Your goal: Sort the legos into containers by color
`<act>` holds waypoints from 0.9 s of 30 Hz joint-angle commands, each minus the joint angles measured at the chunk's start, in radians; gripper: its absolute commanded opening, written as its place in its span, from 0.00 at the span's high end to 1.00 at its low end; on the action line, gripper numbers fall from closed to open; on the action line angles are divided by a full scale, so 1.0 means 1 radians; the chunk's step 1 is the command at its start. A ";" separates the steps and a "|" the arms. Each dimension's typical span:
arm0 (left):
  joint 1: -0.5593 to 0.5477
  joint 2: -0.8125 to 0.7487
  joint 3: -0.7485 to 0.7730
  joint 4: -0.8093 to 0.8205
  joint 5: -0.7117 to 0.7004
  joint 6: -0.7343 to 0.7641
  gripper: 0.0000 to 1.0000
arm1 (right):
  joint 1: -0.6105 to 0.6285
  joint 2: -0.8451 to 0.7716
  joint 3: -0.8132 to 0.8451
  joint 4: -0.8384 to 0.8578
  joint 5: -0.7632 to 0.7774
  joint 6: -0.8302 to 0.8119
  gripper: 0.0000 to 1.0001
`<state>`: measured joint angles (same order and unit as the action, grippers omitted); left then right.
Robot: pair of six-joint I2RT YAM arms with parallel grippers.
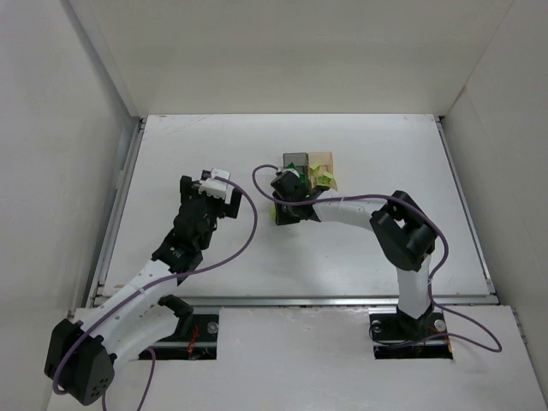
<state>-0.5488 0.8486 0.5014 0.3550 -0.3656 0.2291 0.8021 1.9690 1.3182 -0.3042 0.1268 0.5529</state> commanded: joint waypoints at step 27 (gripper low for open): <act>0.052 0.182 0.354 -0.206 0.999 0.216 0.01 | 0.009 -0.401 0.044 0.013 -0.461 -0.545 1.00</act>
<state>-0.5079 1.0172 0.7773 0.1104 0.5632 0.4473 0.8059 1.5845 1.3262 -0.2874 -0.2630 0.0746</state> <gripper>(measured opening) 0.986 0.282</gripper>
